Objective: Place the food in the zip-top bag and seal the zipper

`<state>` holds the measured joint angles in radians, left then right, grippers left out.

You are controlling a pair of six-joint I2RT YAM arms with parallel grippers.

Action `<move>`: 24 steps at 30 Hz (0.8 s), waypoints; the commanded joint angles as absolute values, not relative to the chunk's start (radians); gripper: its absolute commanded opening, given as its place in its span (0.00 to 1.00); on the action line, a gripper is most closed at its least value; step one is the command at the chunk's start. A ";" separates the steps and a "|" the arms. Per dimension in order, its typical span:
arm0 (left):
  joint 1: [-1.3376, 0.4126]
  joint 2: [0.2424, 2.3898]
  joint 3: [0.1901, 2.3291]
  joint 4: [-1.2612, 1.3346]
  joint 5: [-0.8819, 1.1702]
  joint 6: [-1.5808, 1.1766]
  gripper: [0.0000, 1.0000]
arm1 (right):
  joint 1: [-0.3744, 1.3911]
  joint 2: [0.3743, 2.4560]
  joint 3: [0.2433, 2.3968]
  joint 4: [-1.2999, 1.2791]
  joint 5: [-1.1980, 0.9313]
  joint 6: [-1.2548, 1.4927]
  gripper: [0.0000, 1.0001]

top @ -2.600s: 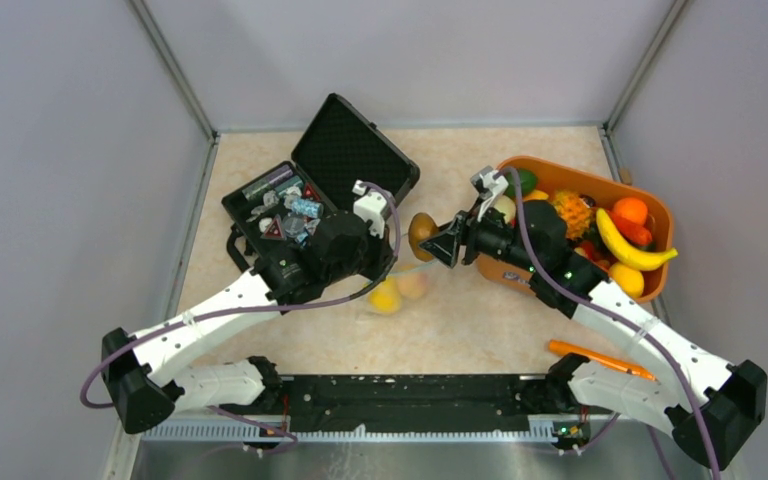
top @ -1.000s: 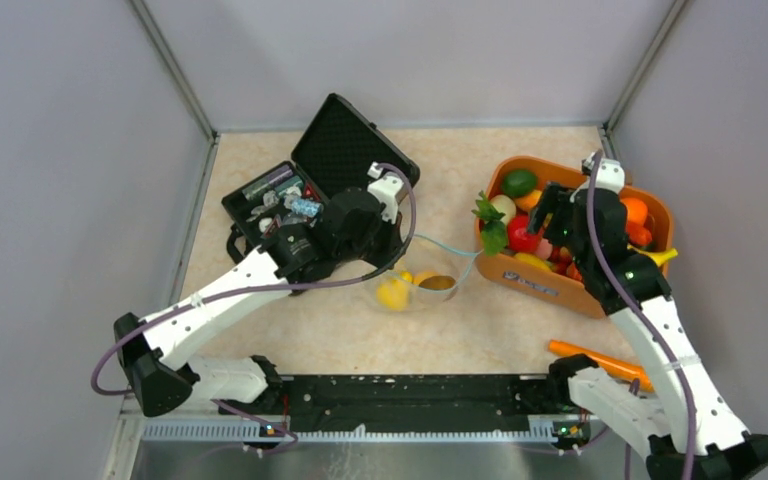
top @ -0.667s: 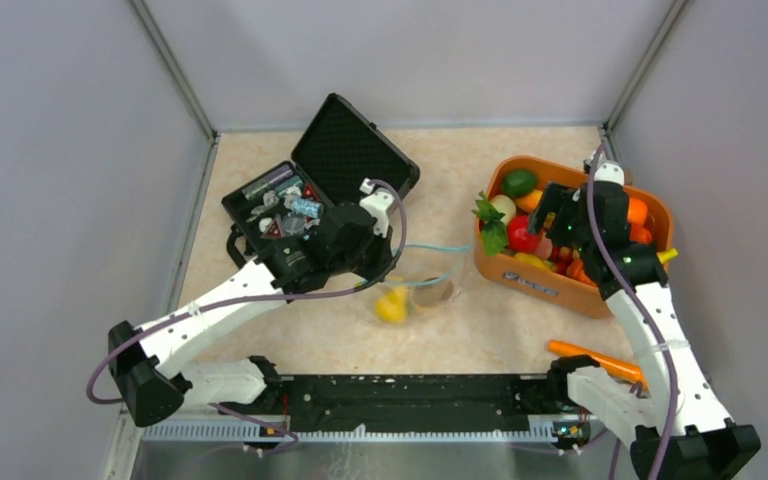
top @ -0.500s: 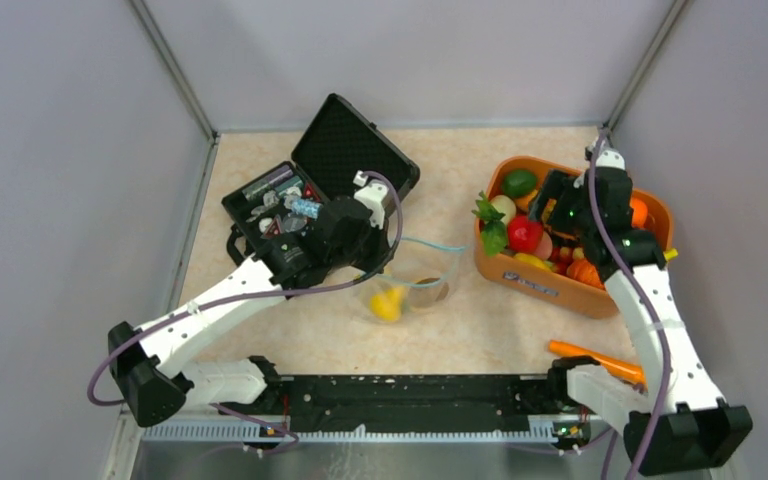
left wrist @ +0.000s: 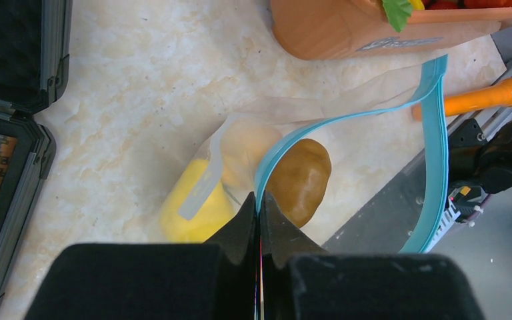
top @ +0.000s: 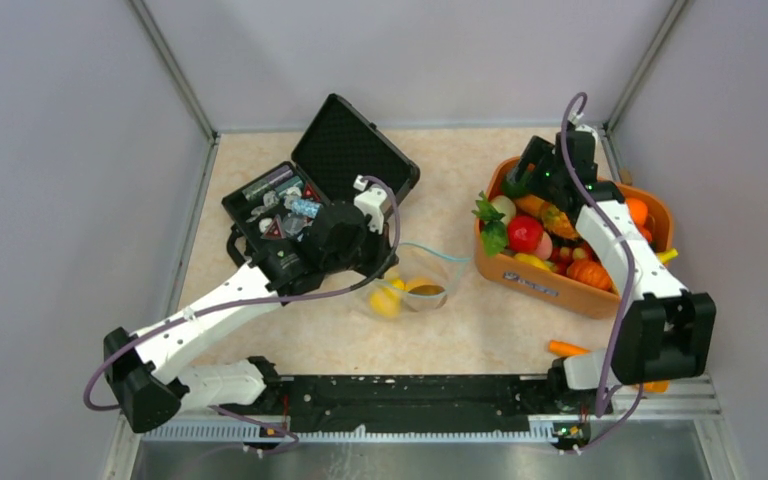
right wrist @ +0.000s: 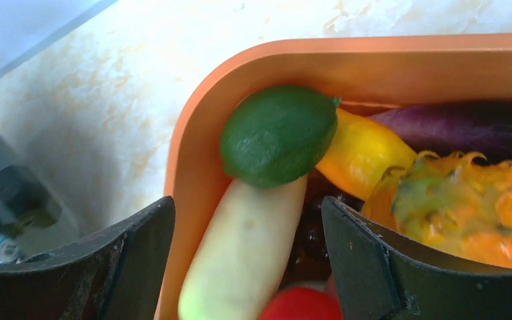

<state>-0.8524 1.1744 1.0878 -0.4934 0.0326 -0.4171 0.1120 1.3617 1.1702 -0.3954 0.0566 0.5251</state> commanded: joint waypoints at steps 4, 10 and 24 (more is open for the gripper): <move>-0.853 1.109 1.061 -0.411 0.024 -0.407 0.00 | 0.099 1.455 1.242 -0.378 0.214 0.495 0.80; -0.853 1.103 1.067 -0.417 0.034 -0.402 0.00 | 0.081 1.542 1.275 -0.334 0.192 0.461 0.80; -0.853 1.087 1.054 -0.425 0.060 -0.400 0.00 | 0.042 1.608 1.229 -0.209 -0.130 0.460 0.58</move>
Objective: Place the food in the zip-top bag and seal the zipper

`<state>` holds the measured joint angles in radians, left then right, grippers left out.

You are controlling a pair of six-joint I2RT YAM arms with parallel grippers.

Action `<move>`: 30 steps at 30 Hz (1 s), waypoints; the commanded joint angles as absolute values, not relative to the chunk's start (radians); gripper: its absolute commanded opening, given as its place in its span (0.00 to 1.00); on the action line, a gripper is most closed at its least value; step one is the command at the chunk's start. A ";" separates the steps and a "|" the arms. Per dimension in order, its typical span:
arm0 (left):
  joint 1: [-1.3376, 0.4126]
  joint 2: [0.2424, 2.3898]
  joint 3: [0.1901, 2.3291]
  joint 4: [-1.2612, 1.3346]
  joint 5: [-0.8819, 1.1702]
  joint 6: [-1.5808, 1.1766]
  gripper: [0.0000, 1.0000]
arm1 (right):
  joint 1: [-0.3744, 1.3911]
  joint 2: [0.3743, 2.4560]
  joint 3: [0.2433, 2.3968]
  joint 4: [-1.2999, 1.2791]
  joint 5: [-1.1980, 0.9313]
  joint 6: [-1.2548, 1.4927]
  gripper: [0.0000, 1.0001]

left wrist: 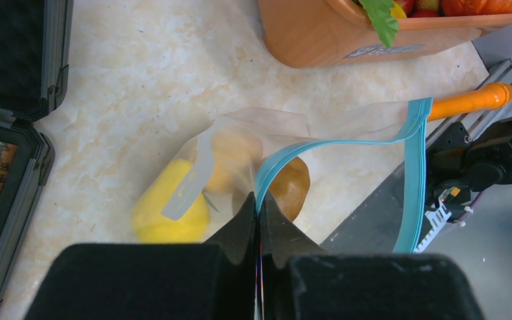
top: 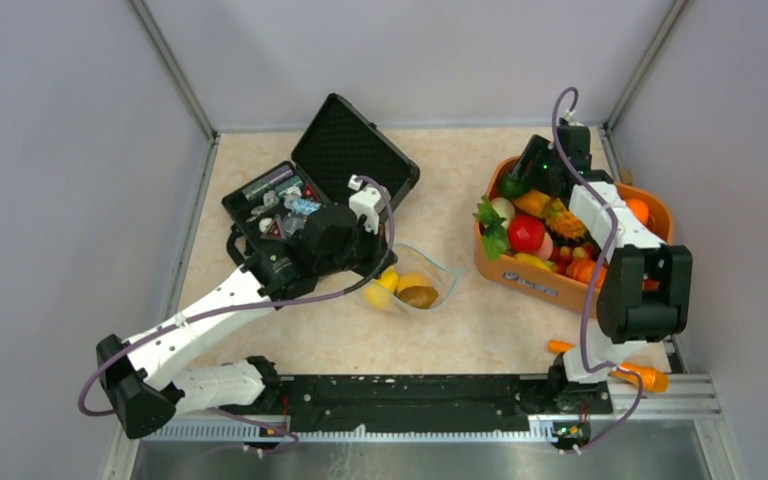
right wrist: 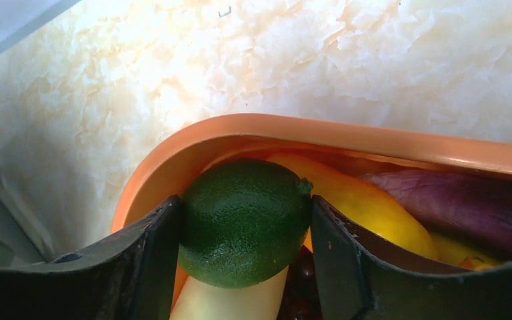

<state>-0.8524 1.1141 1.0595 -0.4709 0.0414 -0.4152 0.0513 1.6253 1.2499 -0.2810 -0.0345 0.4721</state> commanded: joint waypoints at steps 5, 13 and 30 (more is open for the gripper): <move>-0.853 1.089 1.047 -0.430 0.061 -0.401 0.00 | 0.042 1.518 1.191 -0.193 -0.139 0.454 0.46; -0.853 1.097 1.048 -0.417 0.061 -0.403 0.00 | 0.042 1.350 1.096 -0.178 -0.111 0.427 0.38; -0.853 1.139 1.092 -0.420 0.061 -0.404 0.00 | 0.043 1.021 0.966 -0.252 -0.088 0.422 0.39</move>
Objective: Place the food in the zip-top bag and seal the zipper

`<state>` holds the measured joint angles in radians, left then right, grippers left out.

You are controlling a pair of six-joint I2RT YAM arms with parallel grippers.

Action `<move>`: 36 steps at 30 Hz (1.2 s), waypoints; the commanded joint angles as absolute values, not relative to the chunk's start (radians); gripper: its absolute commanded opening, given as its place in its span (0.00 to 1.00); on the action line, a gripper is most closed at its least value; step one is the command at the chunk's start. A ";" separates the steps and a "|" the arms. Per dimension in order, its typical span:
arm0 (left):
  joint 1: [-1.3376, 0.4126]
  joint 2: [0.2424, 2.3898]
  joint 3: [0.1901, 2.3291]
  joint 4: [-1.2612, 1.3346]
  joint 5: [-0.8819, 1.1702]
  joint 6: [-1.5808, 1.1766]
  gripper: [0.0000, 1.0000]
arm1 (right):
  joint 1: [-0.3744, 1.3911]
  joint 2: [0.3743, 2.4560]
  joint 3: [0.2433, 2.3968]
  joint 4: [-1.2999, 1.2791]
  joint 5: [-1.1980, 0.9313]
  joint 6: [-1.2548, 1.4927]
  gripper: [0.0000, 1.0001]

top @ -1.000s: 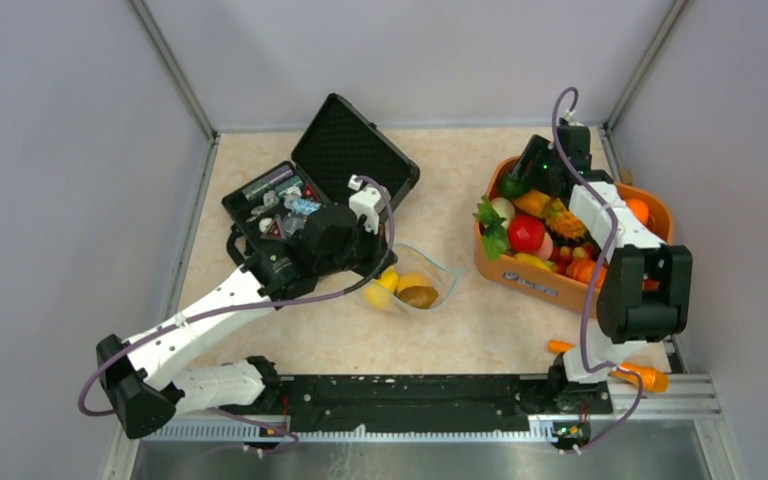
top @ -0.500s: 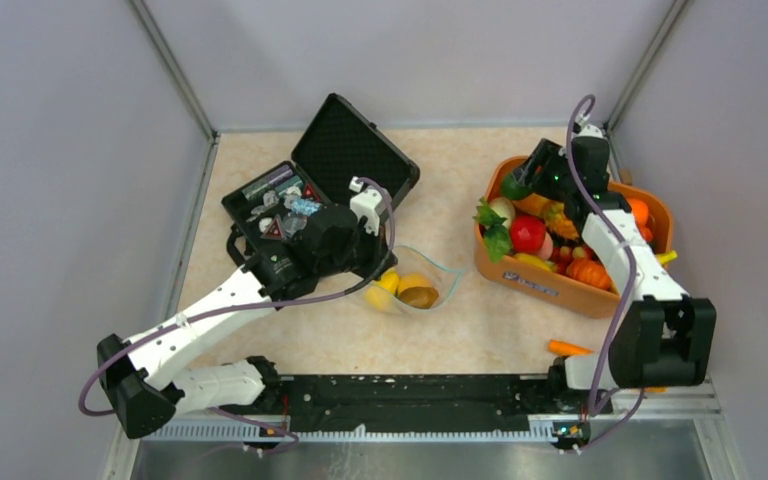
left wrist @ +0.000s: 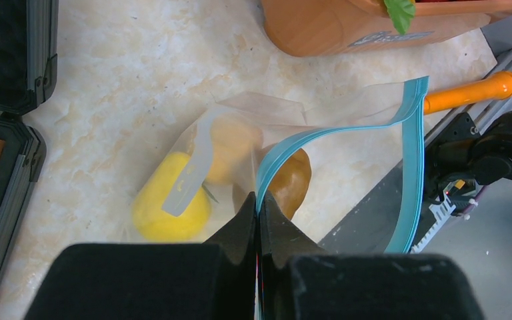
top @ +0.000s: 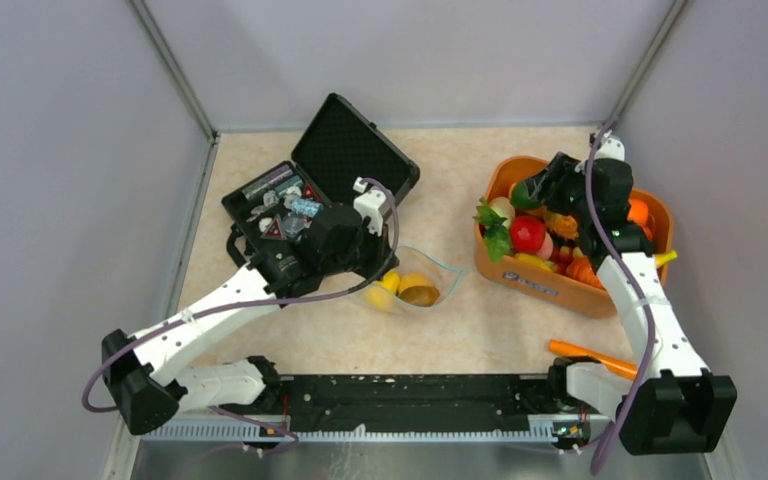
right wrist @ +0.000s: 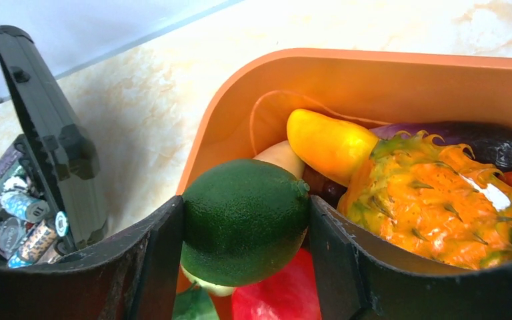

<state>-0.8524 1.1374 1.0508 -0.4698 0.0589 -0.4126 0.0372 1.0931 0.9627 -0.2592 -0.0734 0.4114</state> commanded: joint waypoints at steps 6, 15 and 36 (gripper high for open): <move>-0.853 1.132 1.096 -0.399 0.050 -0.416 0.00 | 0.043 0.969 1.007 -0.220 -0.278 0.477 0.40; -0.853 1.148 1.093 -0.368 0.026 -0.449 0.00 | 0.202 0.914 0.974 -0.141 -0.407 0.493 0.40; -0.820 1.189 1.141 -0.432 -0.123 -0.569 0.00 | 0.893 0.990 0.967 -0.177 0.065 0.122 0.40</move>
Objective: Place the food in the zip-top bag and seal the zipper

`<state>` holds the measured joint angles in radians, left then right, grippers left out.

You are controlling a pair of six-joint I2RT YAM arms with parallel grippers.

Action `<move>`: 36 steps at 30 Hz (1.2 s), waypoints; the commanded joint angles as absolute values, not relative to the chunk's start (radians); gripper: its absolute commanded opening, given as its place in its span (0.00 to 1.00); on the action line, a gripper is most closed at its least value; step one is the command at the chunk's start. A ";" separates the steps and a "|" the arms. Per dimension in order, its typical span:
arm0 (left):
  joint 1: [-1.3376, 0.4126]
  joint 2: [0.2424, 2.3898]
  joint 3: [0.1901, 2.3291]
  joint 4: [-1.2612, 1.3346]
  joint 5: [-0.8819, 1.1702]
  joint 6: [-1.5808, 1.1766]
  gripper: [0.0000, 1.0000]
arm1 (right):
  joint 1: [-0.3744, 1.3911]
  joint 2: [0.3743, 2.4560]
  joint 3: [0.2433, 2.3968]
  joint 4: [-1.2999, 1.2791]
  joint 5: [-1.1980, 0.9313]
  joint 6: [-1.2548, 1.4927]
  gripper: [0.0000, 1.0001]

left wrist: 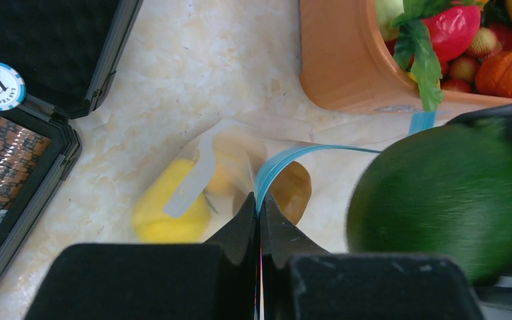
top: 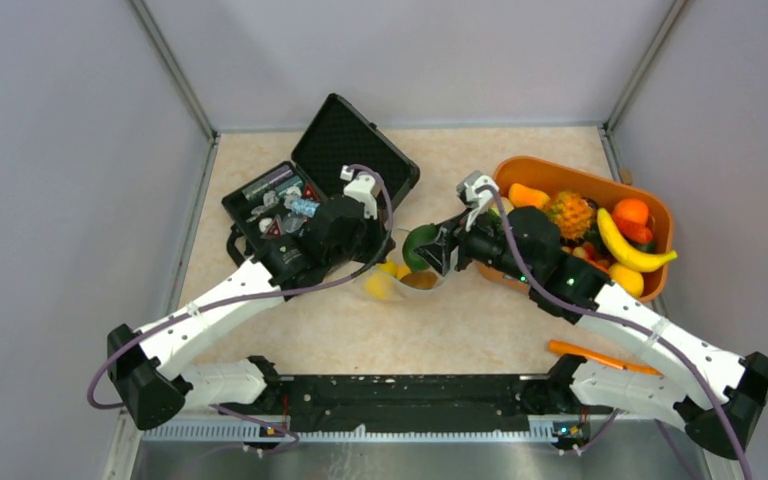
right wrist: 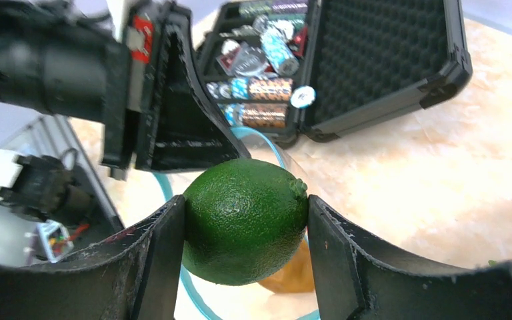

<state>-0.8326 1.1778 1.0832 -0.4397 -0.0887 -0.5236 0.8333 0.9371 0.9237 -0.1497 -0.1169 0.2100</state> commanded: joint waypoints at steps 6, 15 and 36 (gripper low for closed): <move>-0.809 1.206 1.147 -0.439 -0.120 -0.590 0.00 | 0.963 1.061 0.971 -0.122 0.230 0.097 0.41; -0.795 1.191 1.136 -0.445 -0.153 -0.609 0.00 | 1.001 1.106 0.974 -0.064 0.268 0.101 0.65; -0.739 1.148 1.064 -0.396 -0.116 -0.640 0.00 | 0.999 0.956 0.989 -0.386 0.503 0.401 0.71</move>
